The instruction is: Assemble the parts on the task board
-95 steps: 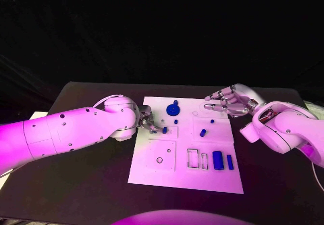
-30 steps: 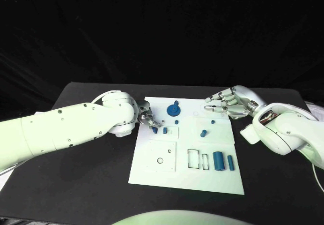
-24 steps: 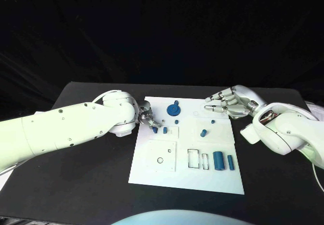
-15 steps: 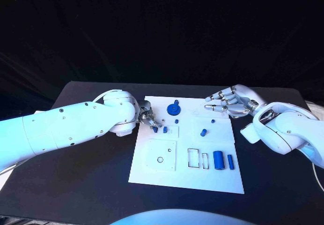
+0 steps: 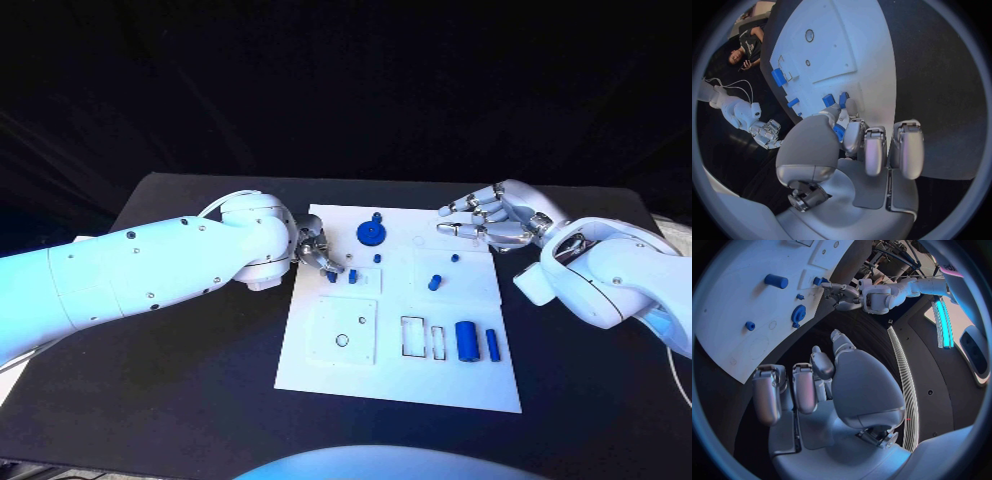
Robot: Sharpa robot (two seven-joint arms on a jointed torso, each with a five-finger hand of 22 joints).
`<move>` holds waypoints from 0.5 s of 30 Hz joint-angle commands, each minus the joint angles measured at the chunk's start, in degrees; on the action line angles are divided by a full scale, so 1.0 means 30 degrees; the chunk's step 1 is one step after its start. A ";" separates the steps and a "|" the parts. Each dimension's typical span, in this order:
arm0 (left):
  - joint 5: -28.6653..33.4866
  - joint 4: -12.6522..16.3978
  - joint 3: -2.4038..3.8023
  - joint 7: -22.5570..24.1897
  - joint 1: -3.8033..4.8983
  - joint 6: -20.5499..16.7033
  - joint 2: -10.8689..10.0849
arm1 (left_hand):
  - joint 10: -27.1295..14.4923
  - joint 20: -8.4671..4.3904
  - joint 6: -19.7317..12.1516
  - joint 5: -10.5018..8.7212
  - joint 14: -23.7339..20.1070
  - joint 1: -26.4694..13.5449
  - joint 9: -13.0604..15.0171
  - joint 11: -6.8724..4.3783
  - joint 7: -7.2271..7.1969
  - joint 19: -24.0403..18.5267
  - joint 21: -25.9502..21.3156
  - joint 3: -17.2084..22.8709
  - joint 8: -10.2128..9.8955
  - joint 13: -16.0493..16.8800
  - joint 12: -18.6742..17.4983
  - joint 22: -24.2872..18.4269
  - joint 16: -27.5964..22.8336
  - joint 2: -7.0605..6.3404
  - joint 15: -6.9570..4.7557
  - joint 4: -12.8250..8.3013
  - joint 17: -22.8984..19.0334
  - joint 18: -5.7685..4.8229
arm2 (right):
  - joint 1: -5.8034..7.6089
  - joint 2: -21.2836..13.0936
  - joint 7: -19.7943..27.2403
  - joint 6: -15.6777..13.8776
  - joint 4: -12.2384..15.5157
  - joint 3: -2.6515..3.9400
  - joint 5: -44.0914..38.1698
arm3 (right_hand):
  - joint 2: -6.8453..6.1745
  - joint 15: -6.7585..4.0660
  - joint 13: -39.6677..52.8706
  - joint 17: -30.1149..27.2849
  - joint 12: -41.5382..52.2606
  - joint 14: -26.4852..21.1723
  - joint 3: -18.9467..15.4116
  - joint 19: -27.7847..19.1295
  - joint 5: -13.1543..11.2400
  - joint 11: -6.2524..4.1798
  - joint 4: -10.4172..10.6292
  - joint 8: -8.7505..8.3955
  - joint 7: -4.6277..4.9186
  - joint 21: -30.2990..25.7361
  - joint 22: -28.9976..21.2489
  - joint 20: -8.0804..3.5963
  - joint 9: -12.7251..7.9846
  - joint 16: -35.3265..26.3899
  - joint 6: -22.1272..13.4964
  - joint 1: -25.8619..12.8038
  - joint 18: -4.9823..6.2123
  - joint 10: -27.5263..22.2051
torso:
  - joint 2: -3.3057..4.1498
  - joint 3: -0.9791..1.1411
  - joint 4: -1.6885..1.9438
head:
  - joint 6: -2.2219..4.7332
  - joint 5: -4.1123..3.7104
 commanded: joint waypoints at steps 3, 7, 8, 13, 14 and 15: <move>0.0099 0.0020 0.0009 -0.0988 0.0018 0.0419 0.0039 | -0.0138 -0.0125 -0.0203 0.0055 0.2013 0.0862 -0.0069 -0.0002 -0.0064 0.1411 -0.0151 0.0417 -0.0015 -0.0083 -0.0195 0.4233 0.0059 -0.0164 -0.0155 -0.0403 0.5032 -0.0287 | -0.0012 0.0014 0.0100 0.0242 0.0015 0.0001 -0.0068 | 0.0121 -0.0019 0.0019 -0.0014 0.0059 0.0933 -0.0091 -0.0135 0.0115 -0.0042 -0.0036 0.0040 -0.0032 -0.0128 0.1928 -0.0043 0.0031 -0.0119 0.0068 -0.0140 0.0389 -0.0050 | 0.0000 -0.0004 0.0007 | -0.0023 -0.0011; 0.0099 0.0021 0.0009 -0.0990 0.0018 0.0470 0.0043 | -0.0169 -0.0131 -0.0249 0.0049 0.2013 0.1367 -0.0121 -0.0005 -0.0064 0.1402 -0.0176 0.0744 -0.0051 -0.0119 -0.0241 0.4223 0.0059 -0.0379 -0.0159 -0.0653 0.5032 -0.0282 | -0.0012 0.0020 0.0102 0.0240 0.0008 0.0001 -0.0069 | 0.0121 -0.0019 0.0019 -0.0014 0.0059 0.0933 -0.0091 -0.0135 0.0115 -0.0042 -0.0036 0.0040 -0.0032 -0.0128 0.1928 -0.0043 0.0031 -0.0119 0.0068 -0.0140 0.0389 -0.0050 | -0.0005 -0.0004 -0.0008 | -0.0032 0.0001; 0.0099 0.0022 0.0009 -0.0990 0.0018 0.0477 0.0043 | -0.0174 -0.0130 -0.0251 0.0046 0.2013 0.1419 -0.0128 -0.0005 -0.0062 0.1404 -0.0172 0.0775 -0.0056 -0.0126 -0.0248 0.4227 0.0059 -0.0430 -0.0157 -0.0680 0.5032 -0.0284 | -0.0012 0.0020 0.0102 0.0240 0.0007 0.0001 -0.0069 | 0.0121 -0.0019 0.0019 -0.0014 0.0059 0.0933 -0.0091 -0.0135 0.0115 -0.0042 -0.0036 0.0040 -0.0032 -0.0128 0.1928 -0.0043 0.0031 -0.0119 0.0068 -0.0140 0.0389 -0.0050 | -0.0005 -0.0007 -0.0009 | -0.0036 0.0002; 0.0099 0.0024 0.0009 -0.0989 0.0018 0.0494 0.0048 | -0.0192 -0.0128 -0.0255 0.0041 0.2013 0.1543 -0.0147 -0.0002 -0.0059 0.1396 -0.0190 0.0848 -0.0065 -0.0161 -0.0283 0.4217 0.0059 -0.0555 -0.0154 -0.0742 0.5032 -0.0279 | -0.0012 0.0024 0.0101 0.0239 0.0003 0.0001 -0.0070 | 0.0121 -0.0019 0.0019 -0.0014 0.0059 0.0933 -0.0091 -0.0135 0.0115 -0.0042 -0.0036 0.0040 -0.0032 -0.0128 0.1928 -0.0043 0.0031 -0.0119 0.0068 -0.0140 0.0389 -0.0050 | -0.0002 0.0004 -0.0004 | -0.0046 0.0006; 0.0099 0.0024 0.0009 -0.0988 0.0018 0.0495 0.0049 | -0.0200 -0.0128 -0.0257 0.0042 0.2013 0.1573 -0.0153 -0.0001 -0.0058 0.1390 -0.0204 0.0868 -0.0070 -0.0176 -0.0298 0.4208 0.0059 -0.0578 -0.0153 -0.0755 0.5032 -0.0276 | -0.0012 0.0024 0.0100 0.0238 0.0003 0.0001 -0.0070 | 0.0121 -0.0019 0.0019 -0.0014 0.0059 0.0933 -0.0091 -0.0135 0.0115 -0.0042 -0.0036 0.0040 -0.0032 -0.0128 0.1928 -0.0043 0.0031 -0.0119 0.0068 -0.0140 0.0389 -0.0050 | -0.0002 0.0004 -0.0004 | -0.0046 0.0006; 0.0100 0.0024 0.0009 -0.0986 0.0018 0.0491 0.0050 | -0.0203 -0.0128 -0.0258 0.0042 0.2013 0.1582 -0.0155 -0.0001 -0.0058 0.1388 -0.0208 0.0875 -0.0071 -0.0181 -0.0303 0.4205 0.0059 -0.0584 -0.0152 -0.0759 0.5032 -0.0275 | -0.0012 0.0024 0.0099 0.0237 0.0003 0.0001 -0.0070 | 0.0121 -0.0019 0.0019 -0.0014 0.0059 0.0933 -0.0091 -0.0135 0.0115 -0.0042 -0.0036 0.0040 -0.0032 -0.0128 0.1928 -0.0043 0.0031 -0.0119 0.0068 -0.0140 0.0389 -0.0050 | 0.0002 0.0003 -0.0003 | -0.0054 0.0008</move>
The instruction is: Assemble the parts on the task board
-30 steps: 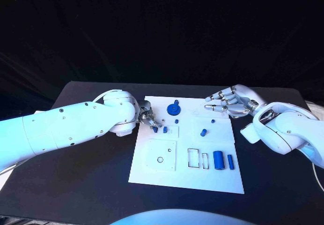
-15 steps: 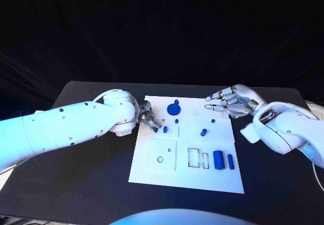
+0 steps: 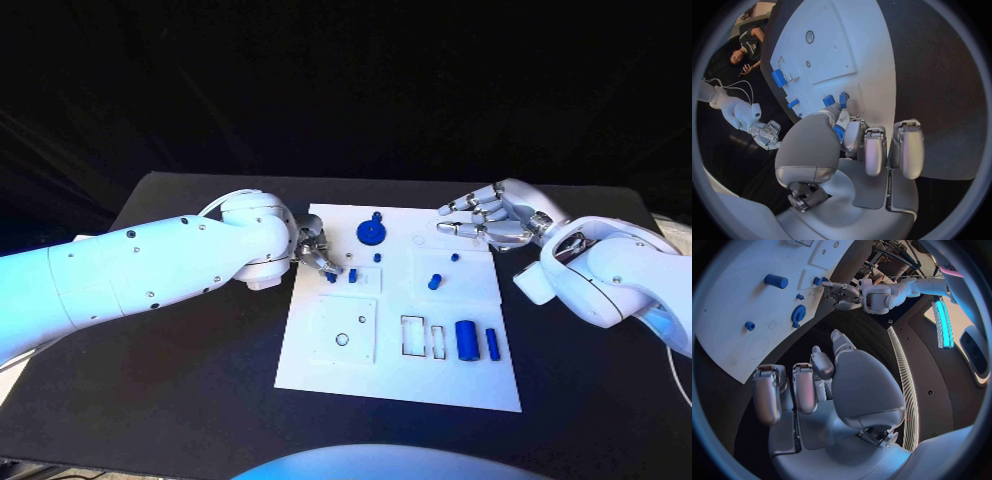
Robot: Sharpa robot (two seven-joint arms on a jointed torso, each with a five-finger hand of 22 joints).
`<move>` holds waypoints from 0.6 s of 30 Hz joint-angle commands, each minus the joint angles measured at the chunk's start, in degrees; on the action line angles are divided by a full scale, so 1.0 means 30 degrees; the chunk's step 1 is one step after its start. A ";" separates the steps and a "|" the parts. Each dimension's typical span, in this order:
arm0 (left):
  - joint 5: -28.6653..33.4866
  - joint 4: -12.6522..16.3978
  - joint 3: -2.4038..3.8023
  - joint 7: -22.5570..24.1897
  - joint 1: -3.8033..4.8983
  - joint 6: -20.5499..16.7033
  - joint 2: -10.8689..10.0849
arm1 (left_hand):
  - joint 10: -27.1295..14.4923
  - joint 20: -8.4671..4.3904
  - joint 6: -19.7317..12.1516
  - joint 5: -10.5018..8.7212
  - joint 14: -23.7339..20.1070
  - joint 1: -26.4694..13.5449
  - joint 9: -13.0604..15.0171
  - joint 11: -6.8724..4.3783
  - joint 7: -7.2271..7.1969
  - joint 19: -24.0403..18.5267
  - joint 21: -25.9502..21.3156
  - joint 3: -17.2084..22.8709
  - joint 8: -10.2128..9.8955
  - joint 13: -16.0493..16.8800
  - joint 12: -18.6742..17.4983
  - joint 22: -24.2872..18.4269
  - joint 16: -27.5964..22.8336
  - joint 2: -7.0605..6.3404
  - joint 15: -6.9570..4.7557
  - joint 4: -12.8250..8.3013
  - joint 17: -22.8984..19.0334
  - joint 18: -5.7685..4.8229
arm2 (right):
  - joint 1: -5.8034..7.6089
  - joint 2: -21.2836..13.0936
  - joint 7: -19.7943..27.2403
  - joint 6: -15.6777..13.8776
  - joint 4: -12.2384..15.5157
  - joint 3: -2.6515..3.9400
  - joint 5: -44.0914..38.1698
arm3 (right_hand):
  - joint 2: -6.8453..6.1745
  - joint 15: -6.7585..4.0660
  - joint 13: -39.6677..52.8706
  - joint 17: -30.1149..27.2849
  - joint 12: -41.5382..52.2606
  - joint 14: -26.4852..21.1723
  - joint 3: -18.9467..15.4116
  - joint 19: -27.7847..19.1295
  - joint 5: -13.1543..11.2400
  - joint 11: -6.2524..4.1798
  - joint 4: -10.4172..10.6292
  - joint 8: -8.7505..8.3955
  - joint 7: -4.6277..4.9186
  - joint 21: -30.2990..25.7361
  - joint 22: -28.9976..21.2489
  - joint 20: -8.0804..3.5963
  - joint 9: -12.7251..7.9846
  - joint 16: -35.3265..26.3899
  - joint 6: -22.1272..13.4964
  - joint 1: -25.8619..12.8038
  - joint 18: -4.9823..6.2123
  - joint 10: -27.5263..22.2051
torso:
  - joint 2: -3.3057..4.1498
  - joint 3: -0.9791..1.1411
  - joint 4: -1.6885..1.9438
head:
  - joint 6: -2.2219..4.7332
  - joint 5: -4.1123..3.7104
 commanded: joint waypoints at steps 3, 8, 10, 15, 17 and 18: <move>0.0174 0.0028 0.0007 -0.0970 0.0015 0.0303 0.0039 | -0.0171 -0.0125 -0.0171 0.0053 0.2012 0.0375 -0.0070 0.0010 -0.0036 0.1373 -0.0115 0.0311 -0.0110 -0.0097 -0.0155 0.4187 0.0059 -0.0096 -0.0147 -0.0107 0.5017 -0.0266 | -0.0012 0.0015 0.0097 0.0231 0.0019 0.0001 -0.0070 | 0.0122 -0.0019 0.0021 -0.0014 0.0059 0.0932 -0.0091 -0.0135 0.0115 -0.0042 -0.0035 0.0040 -0.0033 -0.0128 0.1930 -0.0043 0.0017 -0.0119 0.0068 -0.0141 0.0389 -0.0050 | 0.0007 0.0010 -0.0001 | 0.0002 0.0016; 0.0332 0.0047 0.0006 -0.0947 0.0015 0.0225 0.0057 | -0.0218 -0.0120 -0.0209 0.0104 0.2012 0.0961 -0.0166 0.0005 -0.0036 0.1364 -0.0140 0.0770 -0.0205 -0.0168 -0.0235 0.4179 0.0059 -0.0230 -0.0149 -0.0422 0.5017 -0.0261 | -0.0012 0.0013 0.0098 0.0225 0.0024 0.0001 -0.0071 | 0.0122 -0.0019 0.0021 -0.0014 0.0059 0.0932 -0.0091 -0.0135 0.0115 -0.0042 -0.0035 0.0040 -0.0033 -0.0128 0.1930 -0.0043 0.0017 -0.0119 0.0068 -0.0141 0.0389 -0.0050 | 0.0005 0.0005 -0.0003 | -0.0022 0.0015; 0.0390 0.0043 0.0006 -0.0933 0.0015 0.0140 0.0076 | -0.0243 -0.0122 -0.0241 0.0137 0.2012 0.1366 -0.0231 0.0002 -0.0032 0.1361 -0.0151 0.1148 -0.0277 -0.0205 -0.0279 0.4176 0.0059 -0.0212 -0.0154 -0.0654 0.5017 -0.0259 | -0.0012 0.0015 0.0100 0.0221 0.0023 0.0001 -0.0071 | 0.0122 -0.0019 0.0021 -0.0014 0.0059 0.0932 -0.0091 -0.0135 0.0115 -0.0042 -0.0035 0.0040 -0.0033 -0.0128 0.1930 -0.0043 0.0017 -0.0119 0.0068 -0.0141 0.0389 -0.0050 | 0.0012 0.0003 0.0003 | -0.0011 0.0016; 0.0473 -0.0001 0.0005 -0.0907 0.0013 -0.0085 0.0108 | -0.0279 -0.0094 -0.0293 0.0148 0.2012 0.1977 -0.0393 0.0057 0.0060 0.1356 -0.0178 0.2366 -0.0433 -0.0322 -0.0404 0.4175 0.0059 -0.0152 -0.0103 -0.1106 0.5017 -0.0256 | -0.0012 0.0019 0.0107 0.0209 0.0014 0.0001 -0.0072 | 0.0122 -0.0019 0.0021 -0.0014 0.0059 0.0932 -0.0091 -0.0135 0.0115 -0.0042 -0.0035 0.0040 -0.0033 -0.0128 0.1930 -0.0043 0.0017 -0.0119 0.0068 -0.0141 0.0389 -0.0050 | 0.0004 0.0006 -0.0005 | -0.0001 0.0011; 0.0485 -0.0002 0.0005 -0.0902 0.0013 -0.0154 0.0116 | -0.0284 -0.0079 -0.0312 0.0151 0.2012 0.2145 -0.0412 0.0079 0.0099 0.1357 -0.0181 0.2791 -0.0441 -0.0366 -0.0448 0.4179 0.0059 -0.0111 -0.0084 -0.1286 0.5017 -0.0256 | -0.0012 0.0020 0.0109 0.0207 0.0009 0.0001 -0.0072 | 0.0122 -0.0019 0.0021 -0.0014 0.0059 0.0932 -0.0091 -0.0135 0.0115 -0.0042 -0.0035 0.0040 -0.0033 -0.0128 0.1930 -0.0043 0.0017 -0.0119 0.0068 -0.0141 0.0389 -0.0050 | 0.0003 0.0007 -0.0014 | -0.0002 0.0019; 0.0488 0.0002 0.0005 -0.0900 0.0013 -0.0192 0.0120 | -0.0282 -0.0070 -0.0326 0.0152 0.2012 0.2217 -0.0417 0.0094 0.0114 0.1357 -0.0185 0.2985 -0.0441 -0.0379 -0.0461 0.4179 0.0059 -0.0090 -0.0072 -0.1373 0.5017 -0.0256 | -0.0012 0.0021 0.0110 0.0207 0.0007 0.0001 -0.0072 | 0.0122 -0.0019 0.0021 -0.0014 0.0059 0.0932 -0.0091 -0.0135 0.0115 -0.0042 -0.0035 0.0040 -0.0033 -0.0128 0.1930 -0.0043 0.0017 -0.0119 0.0068 -0.0141 0.0389 -0.0050 | 0.0002 0.0006 -0.0013 | -0.0007 0.0013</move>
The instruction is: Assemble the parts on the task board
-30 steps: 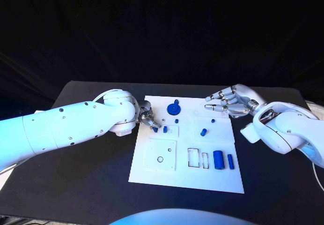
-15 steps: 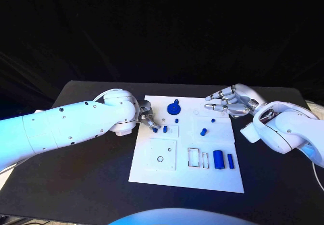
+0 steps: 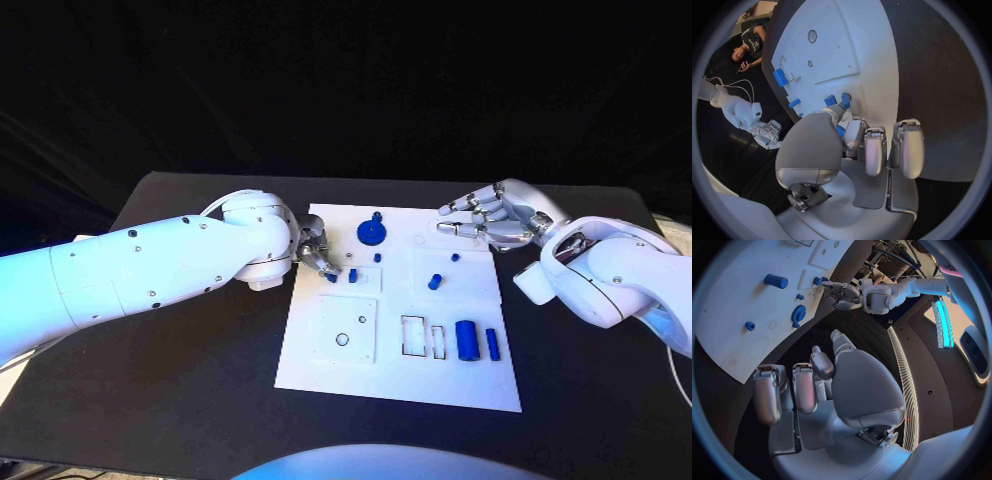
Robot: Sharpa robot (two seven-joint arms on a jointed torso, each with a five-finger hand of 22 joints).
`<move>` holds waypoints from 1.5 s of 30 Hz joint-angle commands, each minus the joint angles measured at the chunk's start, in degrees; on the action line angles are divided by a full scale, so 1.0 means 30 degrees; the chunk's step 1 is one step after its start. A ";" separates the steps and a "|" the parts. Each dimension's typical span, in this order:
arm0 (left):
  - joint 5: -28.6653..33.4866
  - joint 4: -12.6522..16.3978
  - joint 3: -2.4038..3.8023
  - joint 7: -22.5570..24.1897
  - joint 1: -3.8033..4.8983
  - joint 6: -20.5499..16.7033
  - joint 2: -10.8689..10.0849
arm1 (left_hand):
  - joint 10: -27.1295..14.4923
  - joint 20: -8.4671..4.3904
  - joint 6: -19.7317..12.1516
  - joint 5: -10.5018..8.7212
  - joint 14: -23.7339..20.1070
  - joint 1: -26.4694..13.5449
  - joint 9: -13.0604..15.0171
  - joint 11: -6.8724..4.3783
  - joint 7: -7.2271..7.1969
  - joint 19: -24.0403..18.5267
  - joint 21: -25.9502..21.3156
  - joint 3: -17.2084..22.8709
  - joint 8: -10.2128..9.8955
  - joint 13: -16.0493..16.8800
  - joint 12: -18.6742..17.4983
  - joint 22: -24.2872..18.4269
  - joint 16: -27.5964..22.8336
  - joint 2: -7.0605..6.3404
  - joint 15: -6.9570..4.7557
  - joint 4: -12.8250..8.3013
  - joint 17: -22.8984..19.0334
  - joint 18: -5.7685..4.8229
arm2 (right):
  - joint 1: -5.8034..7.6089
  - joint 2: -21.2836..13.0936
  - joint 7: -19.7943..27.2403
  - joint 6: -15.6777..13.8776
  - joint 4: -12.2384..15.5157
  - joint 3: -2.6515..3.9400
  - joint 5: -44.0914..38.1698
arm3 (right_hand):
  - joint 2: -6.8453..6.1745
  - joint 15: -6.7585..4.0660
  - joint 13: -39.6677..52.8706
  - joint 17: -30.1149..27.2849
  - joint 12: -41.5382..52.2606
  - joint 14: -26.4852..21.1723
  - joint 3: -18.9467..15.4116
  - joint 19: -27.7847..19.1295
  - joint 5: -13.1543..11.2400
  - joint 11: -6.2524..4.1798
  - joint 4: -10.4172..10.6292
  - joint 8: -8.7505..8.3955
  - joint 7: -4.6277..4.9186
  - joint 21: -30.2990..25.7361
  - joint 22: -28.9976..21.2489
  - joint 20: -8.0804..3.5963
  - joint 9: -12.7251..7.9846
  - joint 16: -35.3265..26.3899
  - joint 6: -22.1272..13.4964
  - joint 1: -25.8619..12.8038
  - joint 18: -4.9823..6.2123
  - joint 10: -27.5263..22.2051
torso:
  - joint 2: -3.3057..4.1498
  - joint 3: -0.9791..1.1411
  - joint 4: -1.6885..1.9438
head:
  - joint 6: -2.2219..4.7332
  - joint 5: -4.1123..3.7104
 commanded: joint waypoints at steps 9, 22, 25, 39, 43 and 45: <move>0.0340 0.0144 0.0005 -0.0743 0.0006 -0.0803 0.0034 | -0.0182 -0.0021 -0.0203 0.0090 0.2013 0.0594 -0.0014 0.0089 -0.0007 0.1354 -0.0069 0.1678 -0.0076 -0.0163 -0.0215 0.4184 0.0059 0.0132 -0.0015 -0.1154 0.5021 -0.0254 | -0.0012 0.0026 0.0125 0.0206 -0.0005 0.0000 -0.0071 | 0.0161 -0.0023 0.0027 -0.0018 0.0081 0.0934 -0.0099 -0.0131 0.0141 -0.0046 -0.0026 0.0046 -0.0036 -0.0130 0.1935 -0.0046 0.0027 -0.0129 0.0081 -0.0126 0.0389 -0.0039 | -0.0007 -0.0003 0.0008 | -0.0014 -0.0006; 0.0243 0.0728 0.0004 0.0403 -0.0029 -0.2714 -0.0360 | -0.0207 0.0016 -0.0288 0.0040 0.2013 0.0744 -0.0033 0.0137 0.0062 0.1381 -0.0023 0.2085 -0.0082 -0.0320 -0.0351 0.4225 0.0059 -0.0153 0.0028 -0.1528 0.5021 -0.0268 | -0.0014 0.0036 0.0165 0.0188 -0.0031 0.0000 -0.0046 | 0.0200 -0.0024 0.0021 -0.0017 0.0088 0.0938 -0.0133 -0.0121 0.0141 -0.0042 0.0029 0.0046 -0.0033 -0.0127 0.1945 -0.0049 0.0031 -0.0136 0.0086 -0.0186 0.0386 -0.0037 | -0.0009 0.0002 0.0006 | 0.0003 0.0021; -0.0313 0.0970 -0.0004 0.0798 -0.0054 -0.3121 -0.0524 | -0.0196 0.0021 -0.0287 0.0034 0.2013 0.0781 -0.0046 0.0139 0.0067 0.1401 0.0018 0.2131 -0.0090 -0.0312 -0.0342 0.4253 0.0059 -0.0218 0.0032 -0.1589 0.5021 -0.0279 | -0.0014 0.0031 0.0172 0.0186 -0.0030 0.0000 -0.0037 | 0.0200 -0.0024 0.0021 -0.0017 0.0088 0.0938 -0.0133 -0.0121 0.0141 -0.0042 0.0029 0.0046 -0.0033 -0.0127 0.1945 -0.0049 0.0031 -0.0136 0.0086 -0.0186 0.0386 -0.0037 | -0.0006 0.0000 -0.0001 | 0.0018 0.0033; -0.4139 0.1792 -0.0429 0.2220 -0.0223 -0.3798 -0.1000 | -0.0130 0.0033 -0.0228 0.0016 0.2013 0.0855 -0.0097 0.0148 0.0080 0.1490 0.0202 0.2243 -0.0111 -0.0233 -0.0264 0.4376 0.0059 -0.0407 0.0043 -0.1716 0.5021 -0.0328 | -0.0016 0.0026 0.0200 0.0199 -0.0046 0.0000 -0.0008 | 0.0214 -0.0023 0.0019 -0.0018 0.0089 0.0938 -0.0149 -0.0125 0.0140 -0.0041 0.0055 0.0046 -0.0032 -0.0132 0.1938 -0.0049 0.0033 -0.0139 0.0087 -0.0218 0.0388 -0.0037 | -0.0011 -0.0006 0.0010 | -0.0014 0.0067; -0.5461 0.1890 -0.0560 0.2748 -0.0295 -0.4099 -0.0996 | -0.0117 0.0034 -0.0212 0.0015 0.2013 0.0859 -0.0106 0.0149 0.0080 0.1520 0.0266 0.2257 -0.0113 -0.0217 -0.0248 0.4419 0.0059 -0.0433 0.0045 -0.1726 0.5021 -0.0345 | -0.0019 0.0032 0.0208 0.0207 -0.0054 0.0000 -0.0002 | 0.0214 -0.0023 0.0019 -0.0018 0.0089 0.0938 -0.0149 -0.0125 0.0140 -0.0041 0.0055 0.0046 -0.0032 -0.0132 0.1938 -0.0049 0.0033 -0.0139 0.0087 -0.0218 0.0388 -0.0037 | -0.0001 -0.0008 -0.0015 | -0.0011 0.0098; -0.6209 0.1943 -0.0629 0.2955 -0.0332 -0.4305 -0.0980 | -0.0104 0.0036 -0.0198 0.0014 0.2013 0.0863 -0.0112 0.0149 0.0079 0.1541 0.0310 0.2267 -0.0114 -0.0198 -0.0229 0.4447 0.0059 -0.0456 0.0046 -0.1735 0.5021 -0.0357 | -0.0021 0.0035 0.0215 0.0212 -0.0057 0.0000 0.0002 | 0.0214 -0.0023 0.0019 -0.0018 0.0089 0.0938 -0.0149 -0.0125 0.0140 -0.0041 0.0055 0.0046 -0.0032 -0.0132 0.1938 -0.0049 0.0033 -0.0139 0.0087 -0.0218 0.0388 -0.0037 | 0.0003 -0.0011 -0.0010 | -0.0015 0.0096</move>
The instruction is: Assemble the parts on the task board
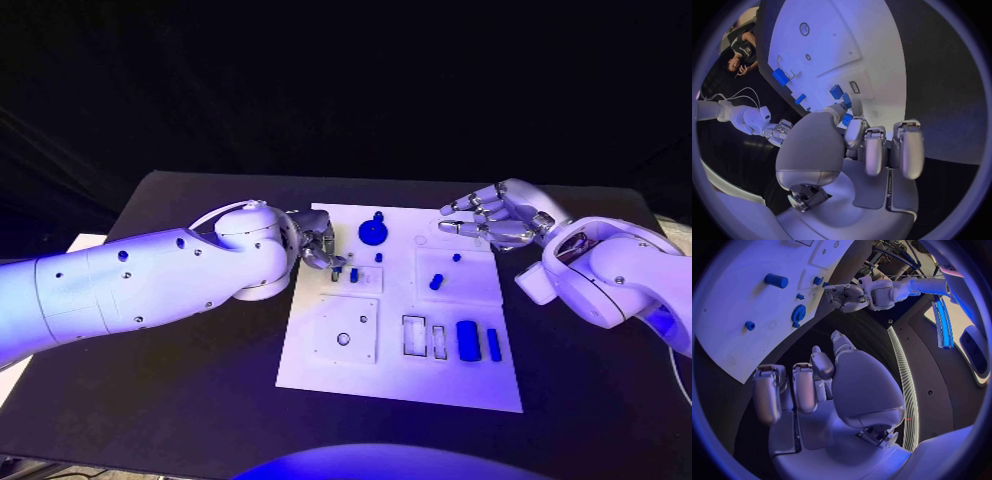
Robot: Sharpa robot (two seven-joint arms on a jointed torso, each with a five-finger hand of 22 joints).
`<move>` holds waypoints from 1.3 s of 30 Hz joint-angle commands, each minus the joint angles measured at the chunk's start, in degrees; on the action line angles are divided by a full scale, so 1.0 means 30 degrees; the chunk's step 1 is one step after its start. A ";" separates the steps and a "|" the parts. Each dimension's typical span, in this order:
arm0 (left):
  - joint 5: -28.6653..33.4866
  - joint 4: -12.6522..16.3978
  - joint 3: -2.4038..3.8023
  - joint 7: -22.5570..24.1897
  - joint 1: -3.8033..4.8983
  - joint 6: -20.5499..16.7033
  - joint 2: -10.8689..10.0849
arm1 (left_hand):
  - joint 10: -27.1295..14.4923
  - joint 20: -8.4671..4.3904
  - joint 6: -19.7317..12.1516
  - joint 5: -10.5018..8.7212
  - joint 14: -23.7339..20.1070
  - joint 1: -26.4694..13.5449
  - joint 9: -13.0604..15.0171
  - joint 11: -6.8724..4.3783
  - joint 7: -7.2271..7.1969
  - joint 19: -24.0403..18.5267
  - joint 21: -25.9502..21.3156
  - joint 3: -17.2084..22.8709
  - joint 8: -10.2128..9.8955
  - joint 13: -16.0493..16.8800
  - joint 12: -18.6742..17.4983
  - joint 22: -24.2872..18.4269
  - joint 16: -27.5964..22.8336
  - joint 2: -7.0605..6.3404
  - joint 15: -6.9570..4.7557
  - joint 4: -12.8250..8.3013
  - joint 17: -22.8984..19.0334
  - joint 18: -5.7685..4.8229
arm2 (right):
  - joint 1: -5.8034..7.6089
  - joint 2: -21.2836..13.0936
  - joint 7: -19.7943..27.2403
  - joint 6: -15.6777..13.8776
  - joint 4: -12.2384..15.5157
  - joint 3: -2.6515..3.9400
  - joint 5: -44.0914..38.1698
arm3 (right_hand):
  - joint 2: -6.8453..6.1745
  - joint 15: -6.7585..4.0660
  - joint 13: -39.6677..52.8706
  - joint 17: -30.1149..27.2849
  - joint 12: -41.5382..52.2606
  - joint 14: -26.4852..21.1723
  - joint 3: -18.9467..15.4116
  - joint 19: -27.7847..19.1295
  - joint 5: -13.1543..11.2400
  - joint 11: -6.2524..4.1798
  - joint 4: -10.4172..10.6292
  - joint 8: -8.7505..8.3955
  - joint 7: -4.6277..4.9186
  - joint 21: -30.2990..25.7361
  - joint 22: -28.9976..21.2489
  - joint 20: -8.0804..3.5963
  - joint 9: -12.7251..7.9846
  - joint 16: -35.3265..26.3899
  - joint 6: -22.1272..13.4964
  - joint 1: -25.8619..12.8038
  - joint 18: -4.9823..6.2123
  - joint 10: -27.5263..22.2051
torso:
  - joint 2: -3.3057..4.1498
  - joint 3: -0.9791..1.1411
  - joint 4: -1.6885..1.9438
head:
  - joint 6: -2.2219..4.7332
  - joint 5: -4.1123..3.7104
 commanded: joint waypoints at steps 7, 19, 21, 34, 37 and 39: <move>-0.4223 0.0253 -0.0153 0.1380 -0.0250 -0.1164 0.0065 | 0.0083 0.0041 0.0144 0.0068 0.2013 -0.0021 -0.0048 0.0009 -0.0107 0.1580 0.0201 0.2038 -0.0061 0.0107 0.0131 0.4508 0.0059 -0.0232 0.0050 -0.1993 0.5029 -0.0378 | -0.0029 0.0016 0.0203 0.0227 0.0001 0.0000 -0.0012 | 0.0037 -0.0023 0.0022 -0.0018 0.0089 0.0938 -0.0089 -0.0125 0.0063 -0.0041 -0.0005 0.0046 -0.0032 -0.0131 0.1931 -0.0049 0.0024 -0.0050 0.0087 -0.0041 0.0386 -0.0037 | 0.0020 0.0004 -0.0024 | -0.0017 0.0002; -0.4511 0.0236 -0.0179 0.1170 -0.0601 -0.0499 0.0065 | 0.0107 0.0044 0.0177 0.0068 0.2013 -0.0031 -0.0062 0.0009 -0.0110 0.1583 0.0207 0.2059 -0.0063 0.0136 0.0160 0.4512 0.0059 -0.0258 0.0053 -0.1988 0.5029 -0.0380 | -0.0040 0.0012 0.0212 0.0252 -0.0005 0.0000 -0.0001 | 0.0037 -0.0023 0.0022 -0.0018 0.0089 0.0938 -0.0089 -0.0125 0.0063 -0.0041 -0.0005 0.0046 -0.0032 -0.0131 0.1931 -0.0049 0.0024 -0.0050 0.0087 -0.0041 0.0386 -0.0037 | 0.0010 0.0005 -0.0008 | -0.0142 -0.0006; -0.4436 0.0194 -0.0180 0.1147 -0.0651 -0.0399 0.0061 | 0.0108 0.0045 0.0186 0.0067 0.2013 -0.0038 -0.0066 0.0009 -0.0110 0.1579 0.0197 0.2066 -0.0064 0.0130 0.0155 0.4506 0.0059 -0.0259 0.0053 -0.1981 0.5029 -0.0377 | -0.0041 0.0013 0.0213 0.0253 -0.0005 0.0000 0.0000 | 0.0037 -0.0023 0.0022 -0.0018 0.0089 0.0938 -0.0089 -0.0125 0.0063 -0.0041 -0.0005 0.0046 -0.0032 -0.0131 0.1931 -0.0049 0.0024 -0.0050 0.0087 -0.0041 0.0386 -0.0037 | 0.0014 -0.0004 -0.0006 | -0.0151 -0.0012; -0.4241 -0.0011 -0.0178 0.0970 -0.0861 -0.0075 0.0015 | 0.0108 0.0045 0.0191 0.0067 0.2013 -0.0042 -0.0068 0.0010 -0.0110 0.1577 0.0193 0.2069 -0.0065 0.0127 0.0153 0.4503 0.0059 -0.0260 0.0053 -0.1977 0.5029 -0.0376 | -0.0050 0.0013 0.0219 0.0257 -0.0019 0.0000 -0.0001 | 0.0063 -0.0023 0.0012 -0.0022 0.0089 0.0940 -0.0123 -0.0138 0.0064 -0.0041 0.0035 0.0042 -0.0032 -0.0146 0.1910 -0.0050 0.0027 -0.0060 0.0084 -0.0081 0.0391 -0.0041 | 0.0015 0.0000 -0.0008 | -0.0233 -0.0008; -0.4221 0.0018 -0.0177 0.0957 -0.0867 -0.0041 -0.0026 | 0.0108 0.0045 0.0191 0.0067 0.2013 -0.0042 -0.0068 0.0010 -0.0110 0.1577 0.0193 0.2069 -0.0065 0.0127 0.0153 0.4503 0.0059 -0.0260 0.0053 -0.1977 0.5029 -0.0376 | -0.0052 0.0012 0.0222 0.0260 -0.0021 0.0000 -0.0001 | 0.0063 -0.0023 0.0012 -0.0022 0.0089 0.0940 -0.0123 -0.0138 0.0064 -0.0041 0.0035 0.0042 -0.0032 -0.0146 0.1910 -0.0050 0.0027 -0.0060 0.0084 -0.0081 0.0391 -0.0041 | 0.0007 0.0002 -0.0012 | -0.0252 -0.0019; -0.4215 0.0041 -0.0177 0.0950 -0.0868 -0.0029 -0.0057 | 0.0108 0.0045 0.0191 0.0067 0.2013 -0.0042 -0.0068 0.0010 -0.0110 0.1577 0.0193 0.2069 -0.0065 0.0127 0.0153 0.4503 0.0059 -0.0260 0.0053 -0.1977 0.5029 -0.0376 | -0.0053 0.0010 0.0224 0.0261 -0.0022 0.0000 -0.0001 | 0.0063 -0.0023 0.0012 -0.0022 0.0089 0.0940 -0.0123 -0.0138 0.0064 -0.0041 0.0035 0.0042 -0.0032 -0.0146 0.1910 -0.0050 0.0027 -0.0060 0.0084 -0.0081 0.0391 -0.0041 | 0.0007 0.0005 -0.0023 | -0.0257 -0.0028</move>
